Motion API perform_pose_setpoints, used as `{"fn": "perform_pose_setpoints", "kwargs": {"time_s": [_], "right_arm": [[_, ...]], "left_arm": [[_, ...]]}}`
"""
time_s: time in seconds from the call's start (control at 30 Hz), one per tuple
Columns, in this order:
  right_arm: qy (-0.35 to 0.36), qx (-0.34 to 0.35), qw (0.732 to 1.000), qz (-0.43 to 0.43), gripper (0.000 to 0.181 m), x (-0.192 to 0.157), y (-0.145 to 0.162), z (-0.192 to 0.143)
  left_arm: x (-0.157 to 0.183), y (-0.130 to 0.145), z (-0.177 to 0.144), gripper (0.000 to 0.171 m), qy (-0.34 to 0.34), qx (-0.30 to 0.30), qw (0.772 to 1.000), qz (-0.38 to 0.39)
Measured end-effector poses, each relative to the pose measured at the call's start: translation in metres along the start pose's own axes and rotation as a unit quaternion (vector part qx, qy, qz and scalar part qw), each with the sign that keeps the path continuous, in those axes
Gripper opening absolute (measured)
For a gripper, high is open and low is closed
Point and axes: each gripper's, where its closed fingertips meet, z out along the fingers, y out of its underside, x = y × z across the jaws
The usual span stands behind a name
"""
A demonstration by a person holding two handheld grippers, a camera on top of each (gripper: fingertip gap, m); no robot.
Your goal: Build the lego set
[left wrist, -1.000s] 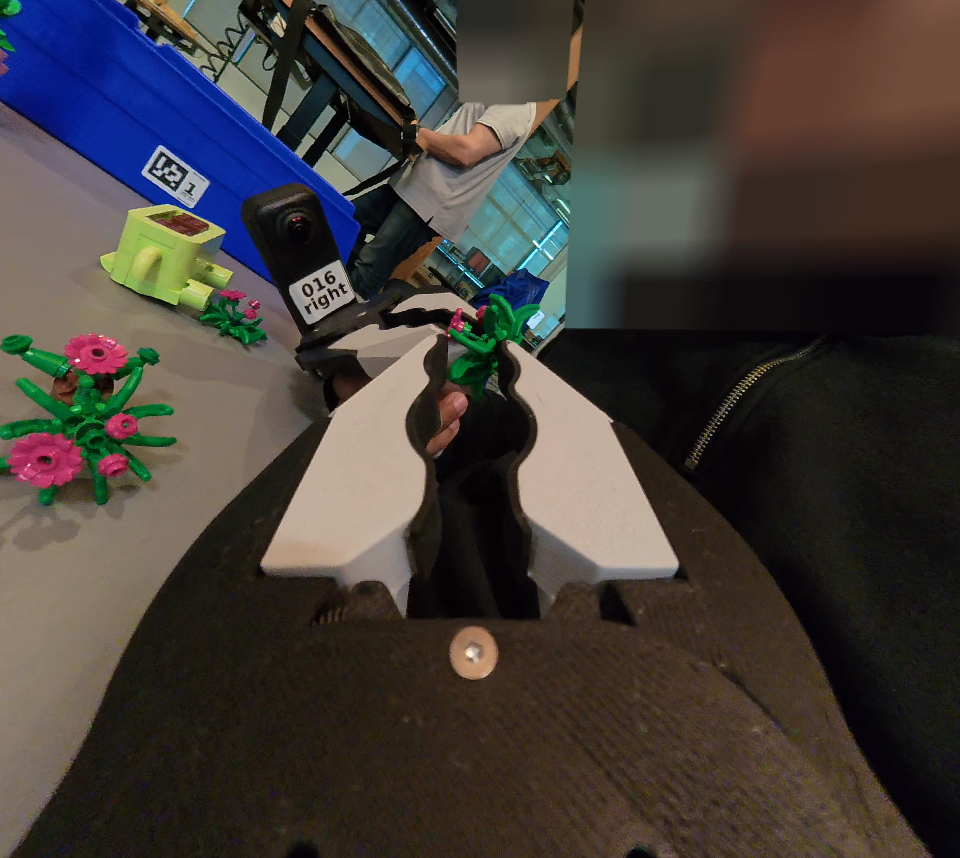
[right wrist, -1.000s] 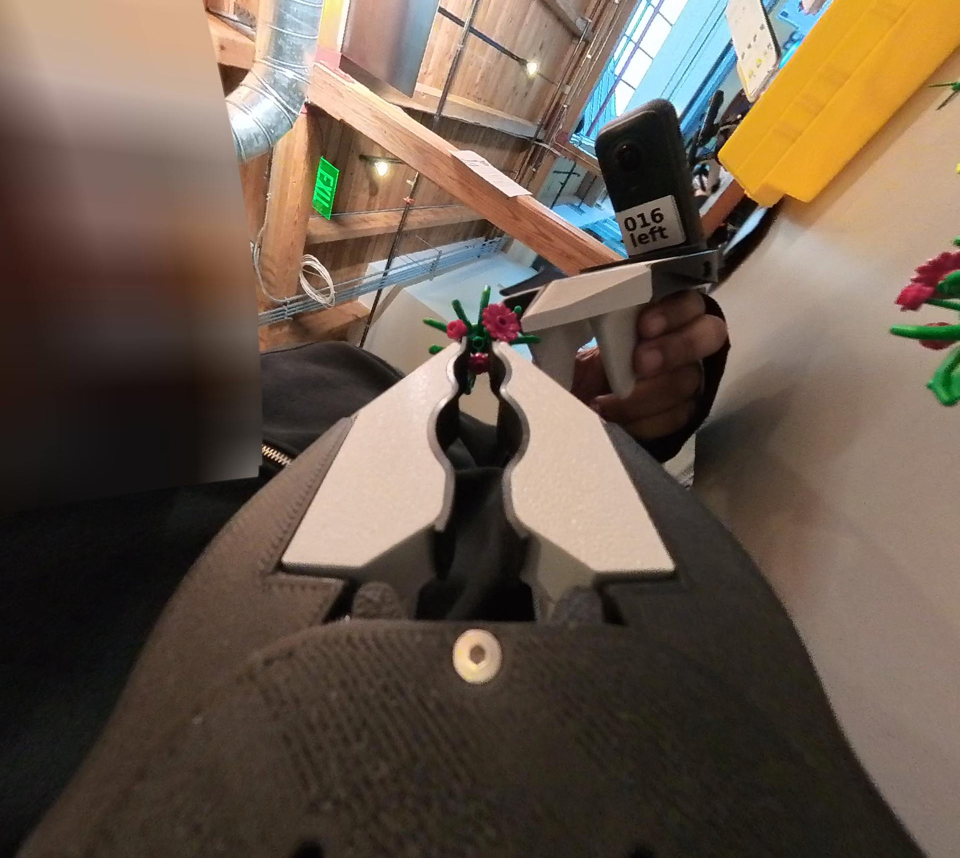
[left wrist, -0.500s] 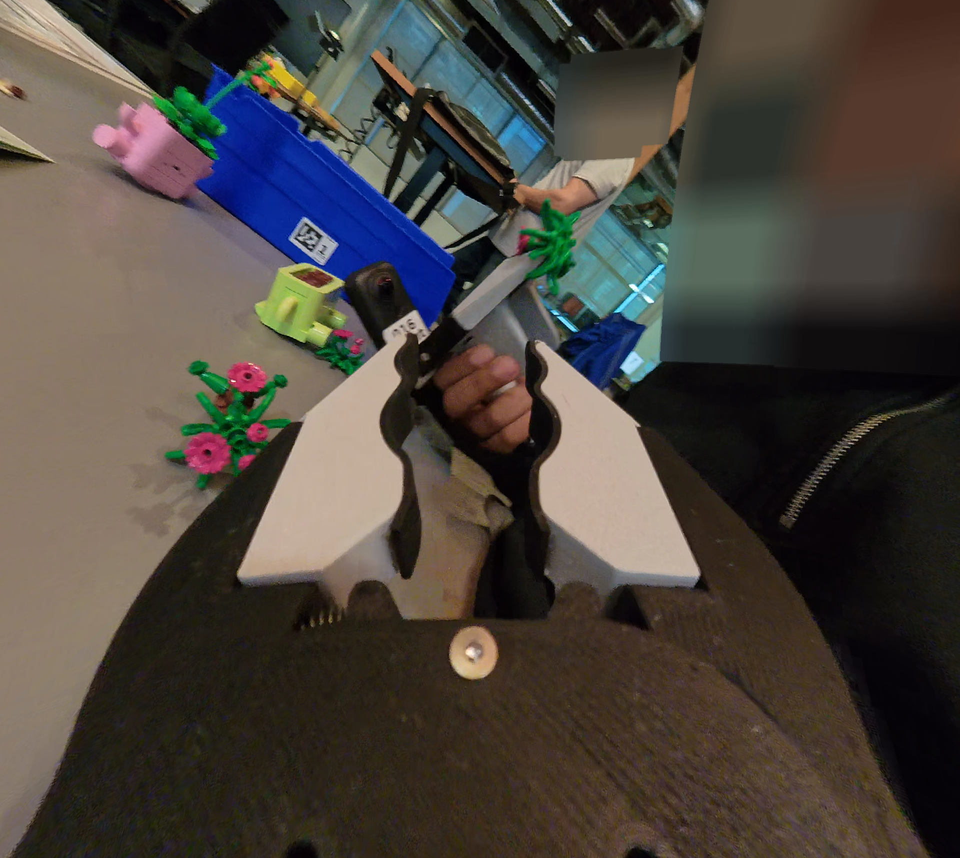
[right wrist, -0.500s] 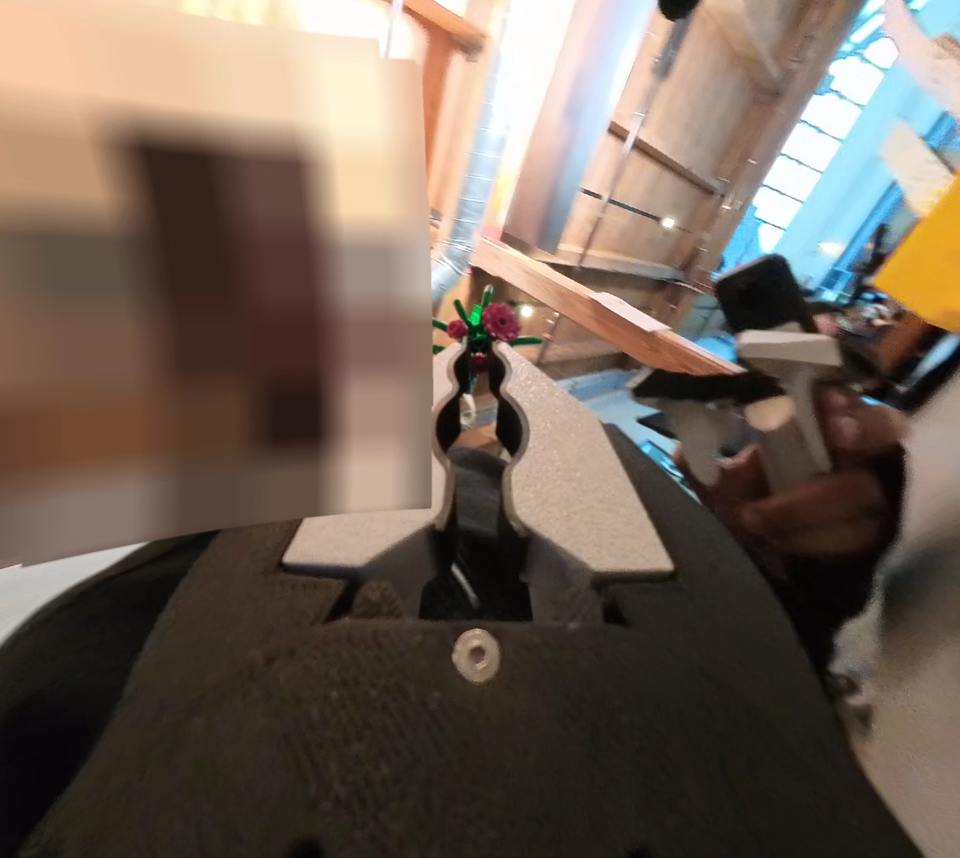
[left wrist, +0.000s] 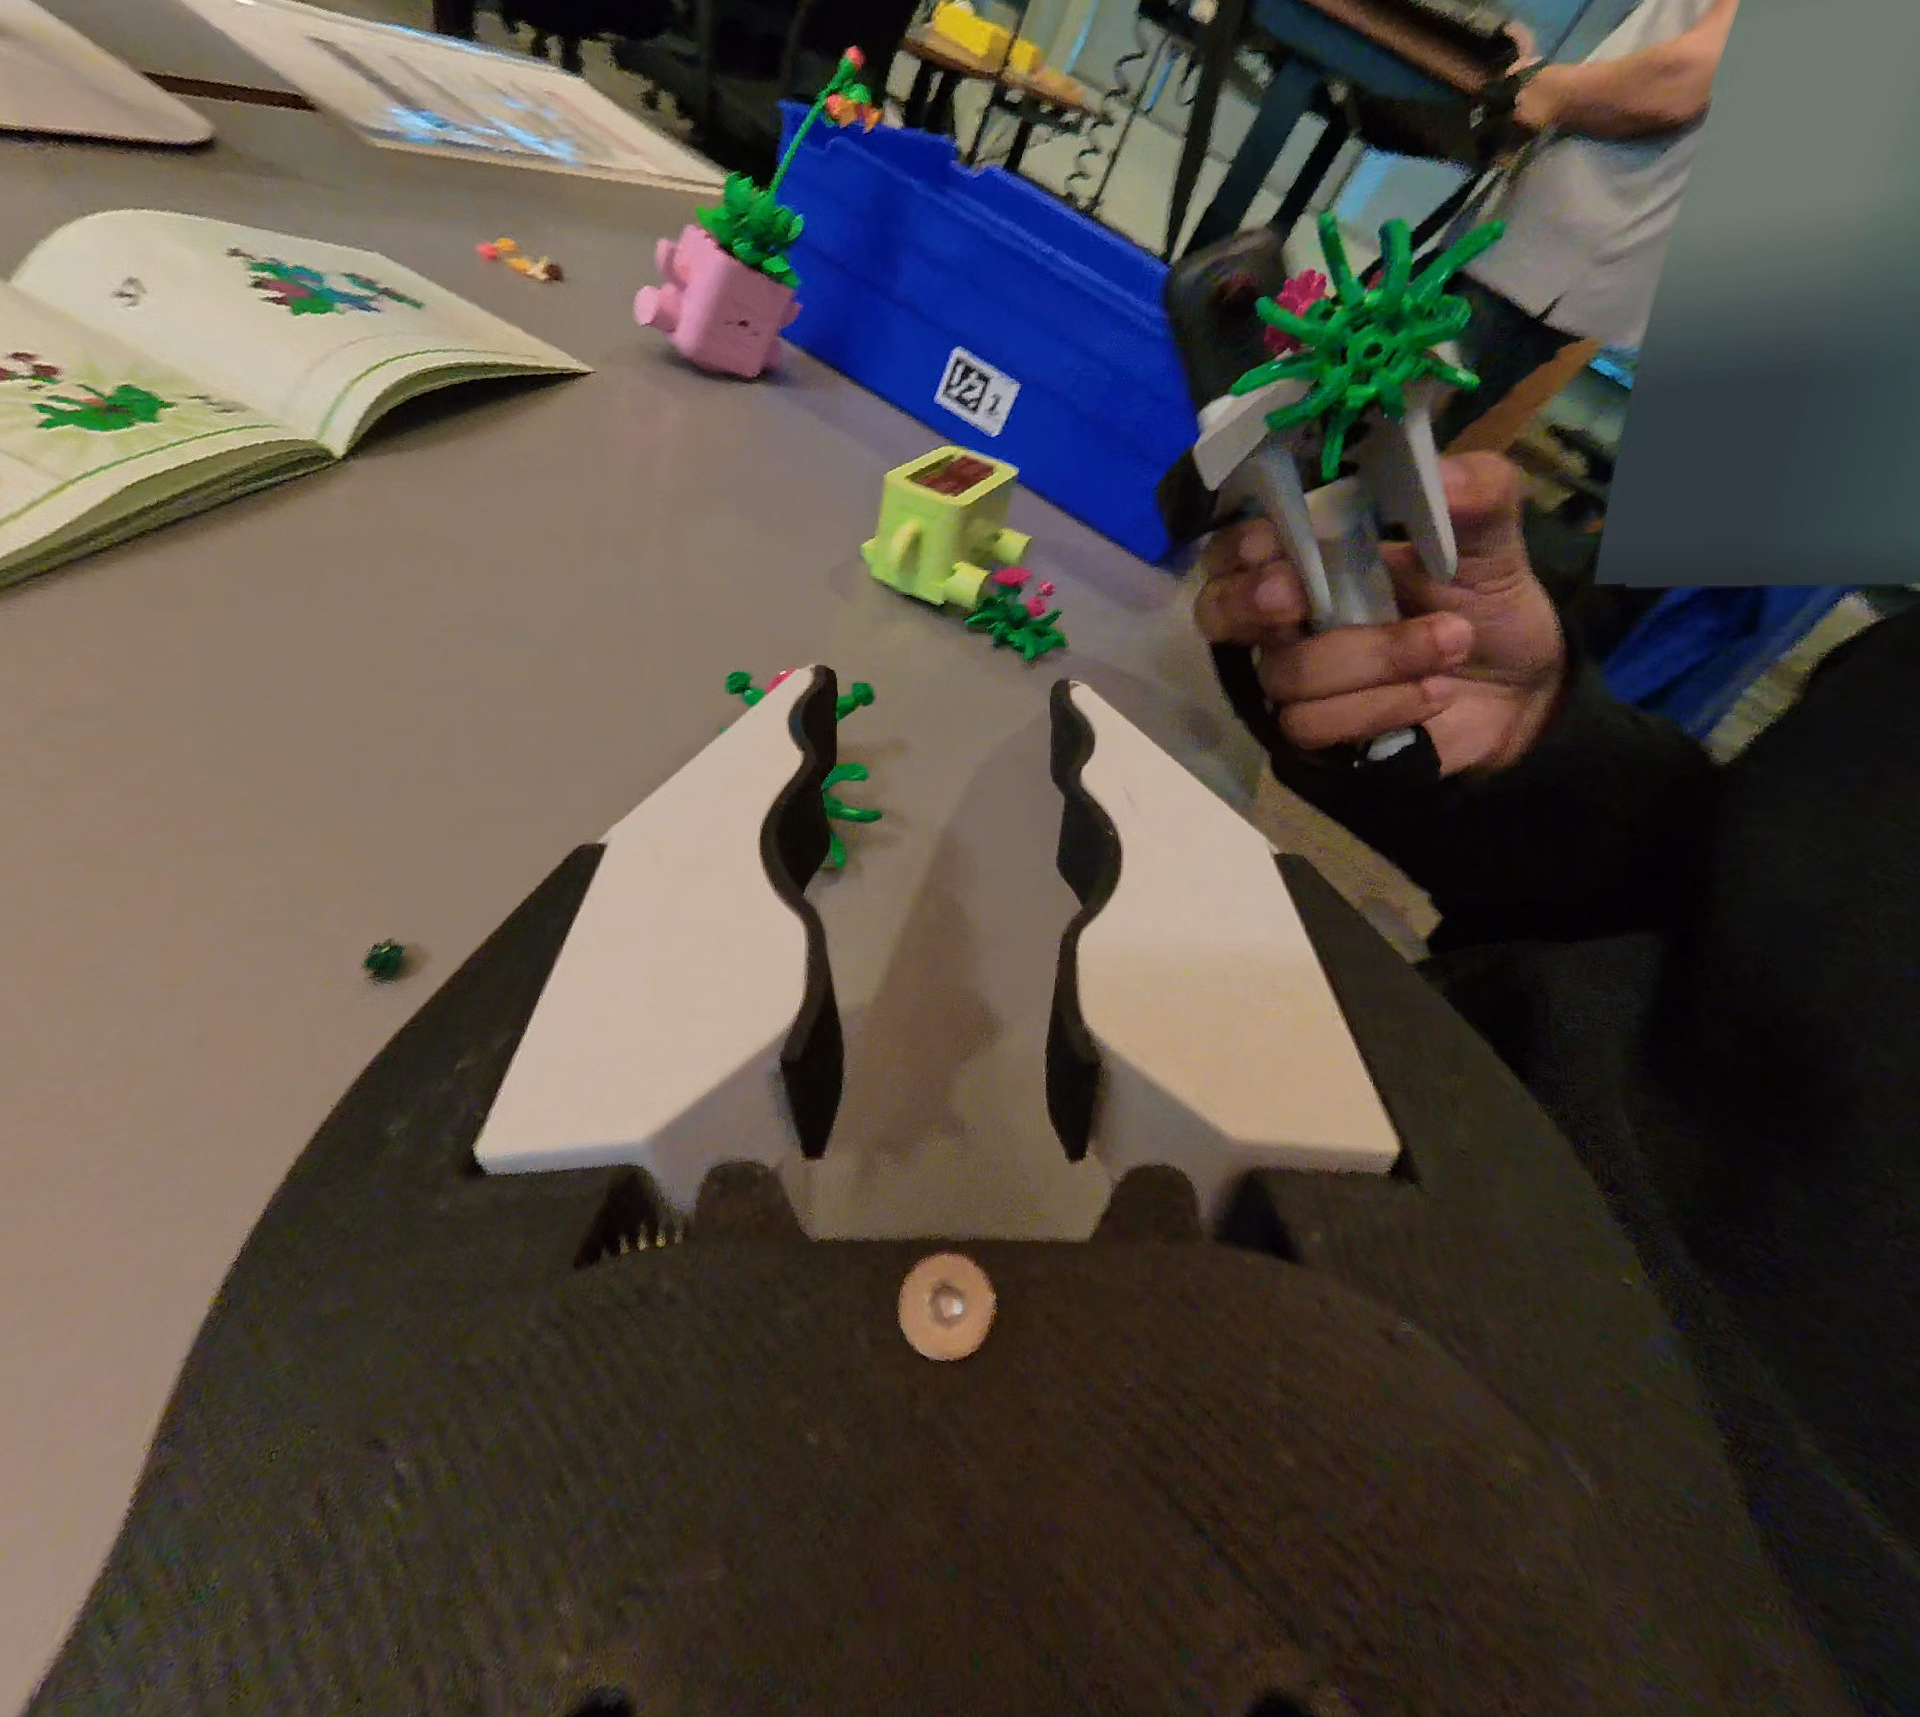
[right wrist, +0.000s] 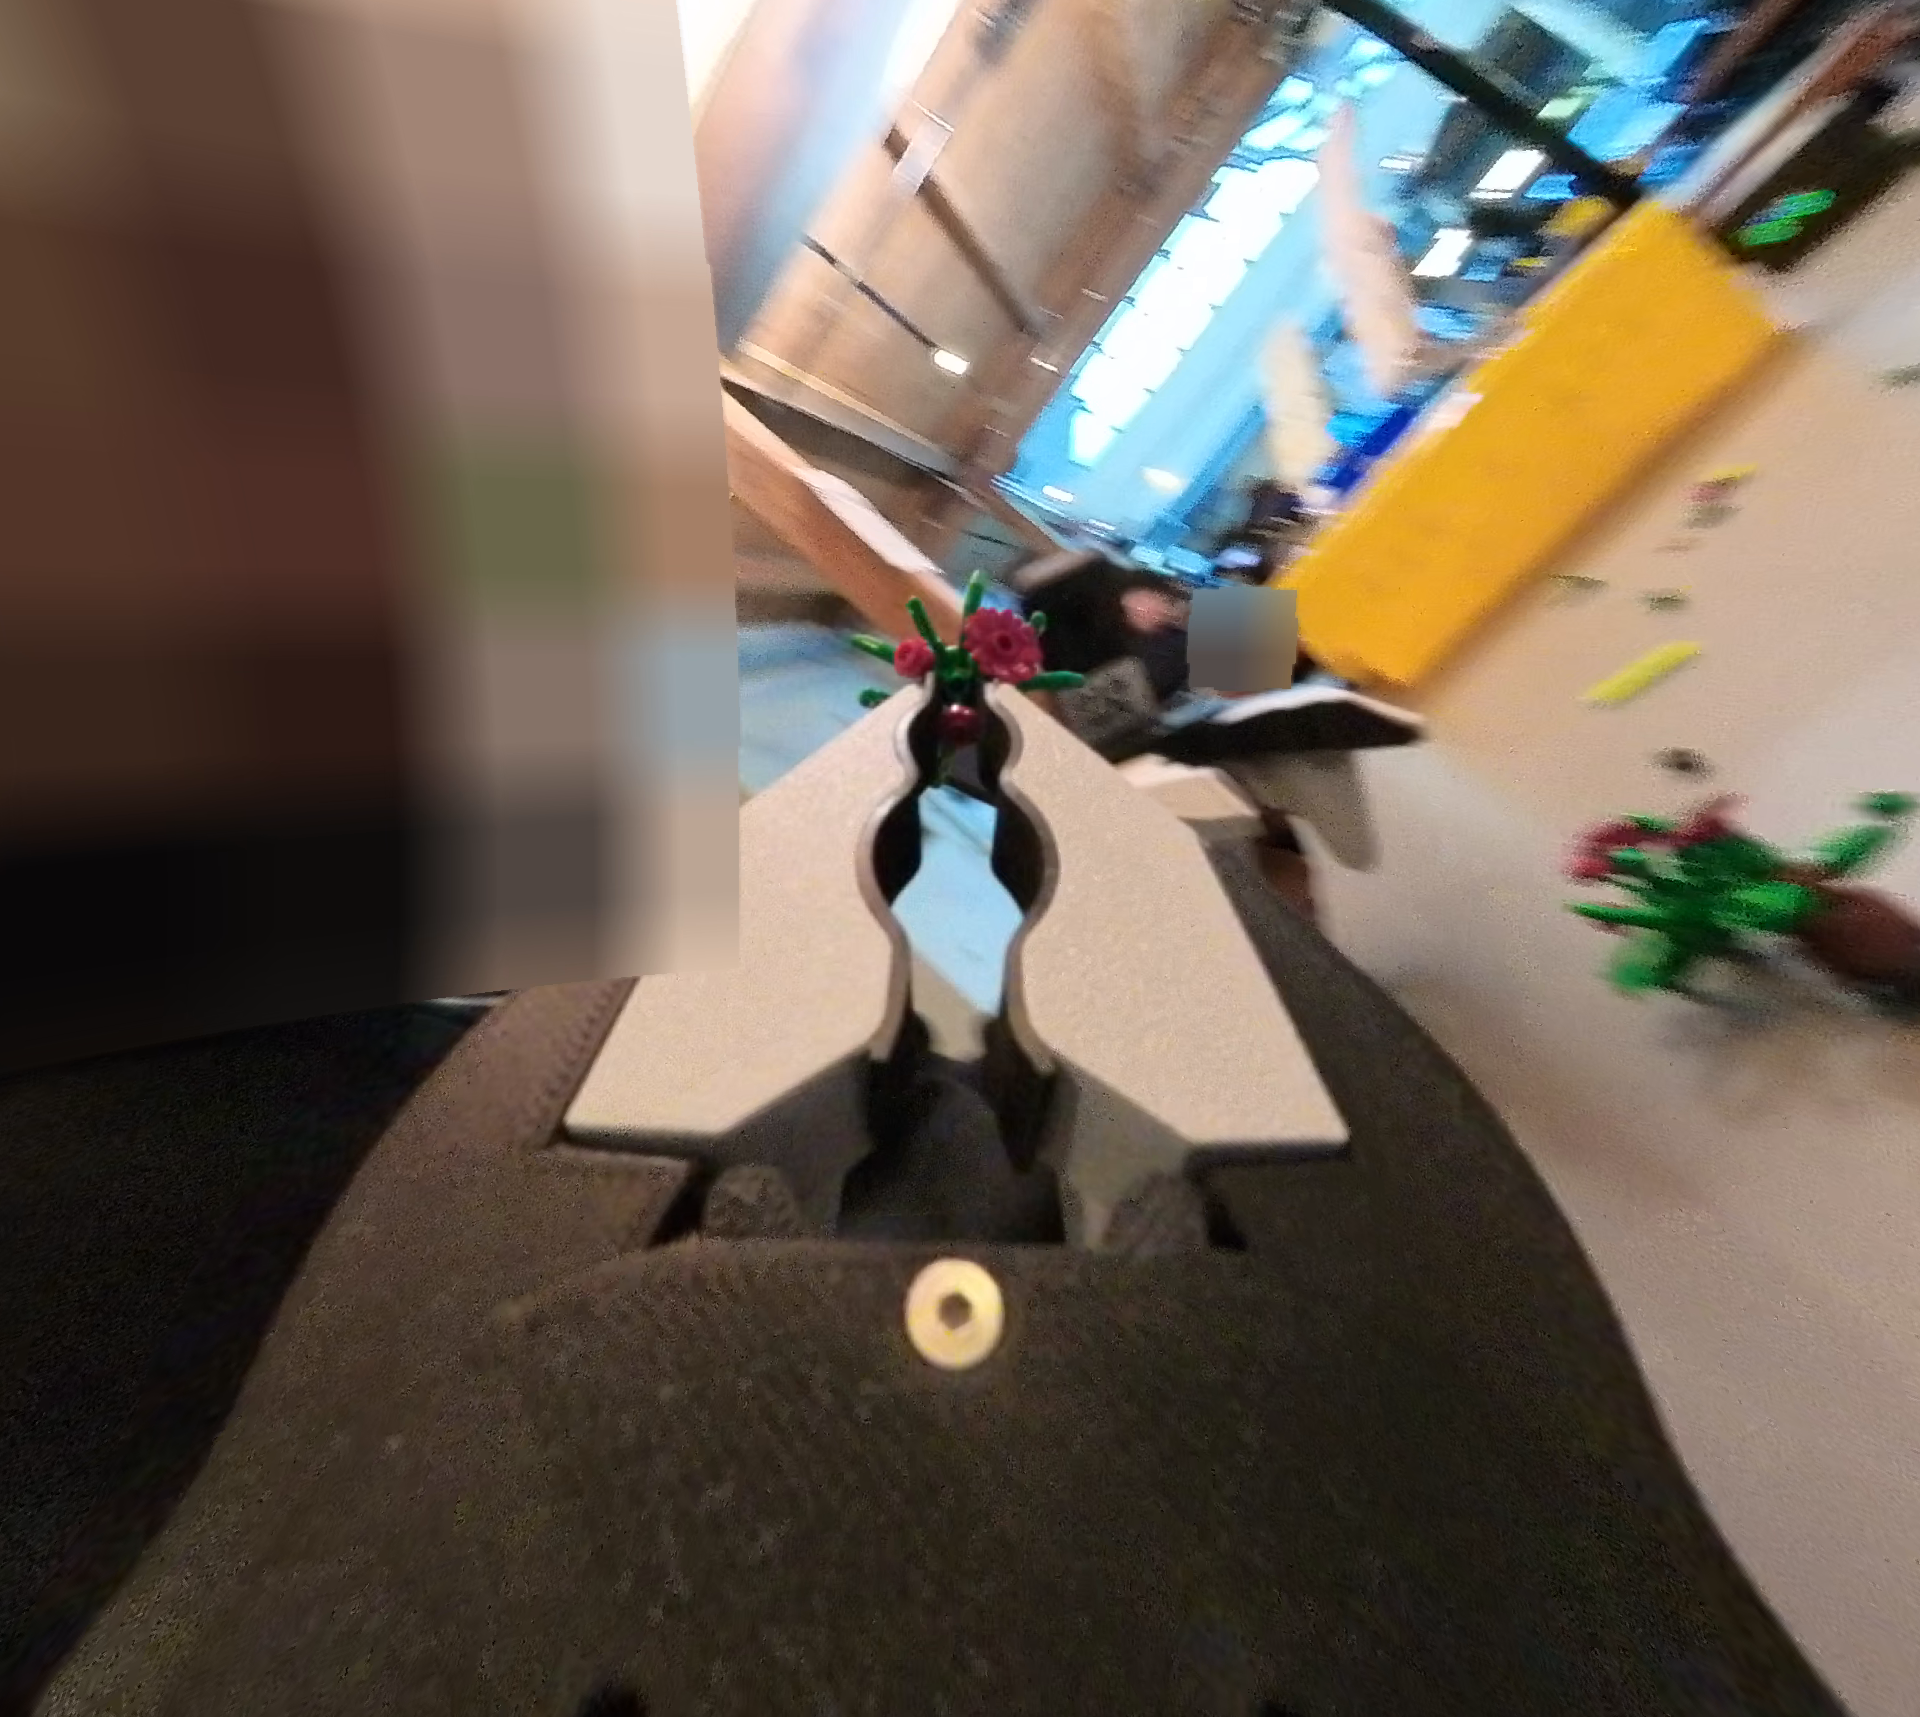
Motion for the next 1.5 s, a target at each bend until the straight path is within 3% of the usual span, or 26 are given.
{"fn": "perform_pose_setpoints", "kwargs": {"time_s": [0.03, 0.2, 0.5, 0.7, 0.83, 0.9, 1.17, 1.37, 1.5], "right_arm": [[0.042, -0.021, 0.998, -0.034, 0.004, 0.008, 0.002, -0.001], [0.222, -0.093, 0.957, -0.163, 0.005, 0.048, 0.001, -0.017], [0.365, -0.194, 0.868, -0.274, 0.005, 0.09, -0.003, -0.028], [0.387, -0.174, 0.87, -0.252, 0.005, 0.111, 0.007, -0.033], [0.384, -0.135, 0.893, -0.194, 0.004, 0.117, 0.007, -0.037], [0.388, -0.132, 0.894, -0.184, 0.004, 0.119, 0.006, -0.039], [0.385, -0.134, 0.896, -0.175, 0.004, 0.121, 0.008, -0.036], [0.399, -0.148, 0.888, -0.173, 0.004, 0.125, 0.012, -0.039], [0.416, -0.177, 0.877, -0.164, 0.004, 0.132, 0.019, -0.042]], "left_arm": [[-0.004, 0.002, 0.001, 0.039, -0.016, -0.01, 1.0, 0.007], [-0.024, 0.02, 0.013, 0.044, -0.09, -0.087, 0.991, 0.049], [-0.041, 0.038, 0.043, 0.062, -0.104, -0.181, 0.976, 0.065], [-0.051, 0.045, 0.054, 0.058, -0.11, -0.22, 0.966, 0.076], [-0.052, 0.058, 0.059, 0.047, -0.109, -0.264, 0.955, 0.082], [-0.049, 0.058, 0.061, 0.036, -0.103, -0.266, 0.954, 0.09], [-0.046, 0.055, 0.067, 0.03, -0.075, -0.256, 0.962, 0.052], [-0.044, 0.051, 0.065, 0.031, -0.07, -0.241, 0.967, 0.049], [-0.046, 0.053, 0.062, 0.047, -0.077, -0.249, 0.964, 0.05]]}}
